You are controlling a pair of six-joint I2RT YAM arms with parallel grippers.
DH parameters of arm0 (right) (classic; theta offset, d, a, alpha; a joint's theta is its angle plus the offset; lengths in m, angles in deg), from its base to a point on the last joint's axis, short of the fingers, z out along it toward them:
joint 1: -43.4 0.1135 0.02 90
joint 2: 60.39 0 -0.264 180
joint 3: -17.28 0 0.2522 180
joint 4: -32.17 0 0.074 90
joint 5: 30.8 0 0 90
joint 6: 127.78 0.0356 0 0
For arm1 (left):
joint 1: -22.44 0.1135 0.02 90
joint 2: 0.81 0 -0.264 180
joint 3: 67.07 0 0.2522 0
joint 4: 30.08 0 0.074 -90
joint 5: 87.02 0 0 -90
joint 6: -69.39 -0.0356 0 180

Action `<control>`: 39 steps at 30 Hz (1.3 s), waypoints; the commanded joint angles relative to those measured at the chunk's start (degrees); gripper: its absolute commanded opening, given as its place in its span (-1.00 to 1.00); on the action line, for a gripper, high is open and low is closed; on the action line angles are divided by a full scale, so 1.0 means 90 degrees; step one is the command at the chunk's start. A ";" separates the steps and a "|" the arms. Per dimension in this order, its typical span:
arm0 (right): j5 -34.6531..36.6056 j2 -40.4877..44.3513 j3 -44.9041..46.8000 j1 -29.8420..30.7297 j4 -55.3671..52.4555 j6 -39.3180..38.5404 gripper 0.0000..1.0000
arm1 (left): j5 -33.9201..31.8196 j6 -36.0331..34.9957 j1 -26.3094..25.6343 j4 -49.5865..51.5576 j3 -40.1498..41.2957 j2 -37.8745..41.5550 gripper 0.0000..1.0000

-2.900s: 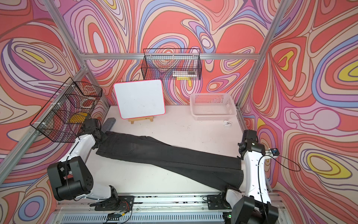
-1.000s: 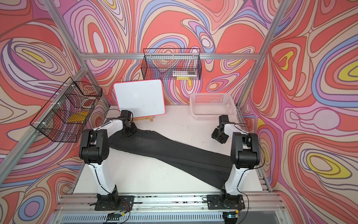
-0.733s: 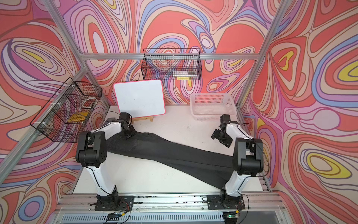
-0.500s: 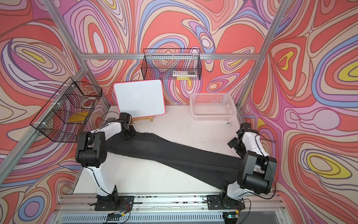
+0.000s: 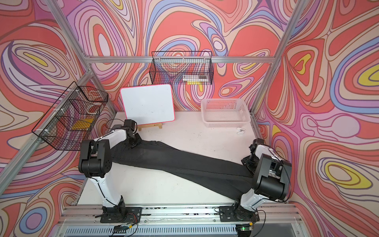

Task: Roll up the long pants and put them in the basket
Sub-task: Fold the long pant at the center of the board.

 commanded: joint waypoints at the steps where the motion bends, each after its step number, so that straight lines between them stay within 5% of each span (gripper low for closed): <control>1: -0.0245 -0.0517 0.0454 -0.0013 0.0937 0.0378 -0.23 | -0.0171 -0.0088 0.0142 0.0465 0.0252 0.0090 -0.42; 6: -0.0210 -0.1003 -0.0456 -0.0008 0.1318 0.0022 -1.00 | 0.0129 0.0081 0.0124 0.0474 0.0462 0.0198 -0.51; 15: -0.0095 -0.2422 -0.3049 0.0168 0.1054 -0.1308 -1.00 | 0.0196 0.0408 -0.0267 0.0742 0.0896 0.0739 -0.54; 16: -0.0155 -0.2540 -0.3345 0.0228 0.0961 -0.1475 -0.90 | 0.0220 0.0484 -0.0280 0.0729 0.0985 0.0806 -0.54; 18: -0.0205 -0.2590 -0.3702 0.0456 0.0708 -0.1773 0.02 | 0.0204 0.0585 -0.0278 0.0738 0.1134 0.0896 -0.54; 21: -0.0187 -0.1953 -0.3277 0.0729 0.0715 -0.1914 0.54 | 0.0102 0.0577 -0.0278 0.0775 0.1162 0.0925 -0.53; 30: -0.0095 0.0057 -0.2031 0.1031 -0.0775 -0.1238 0.63 | 0.0247 0.0533 -0.0278 0.0806 0.0909 0.0850 -0.52; 39: -0.0249 -0.0001 -0.0992 0.1513 0.0648 0.0096 0.63 | 0.0366 0.0283 -0.0259 0.0643 0.0974 0.0724 -0.52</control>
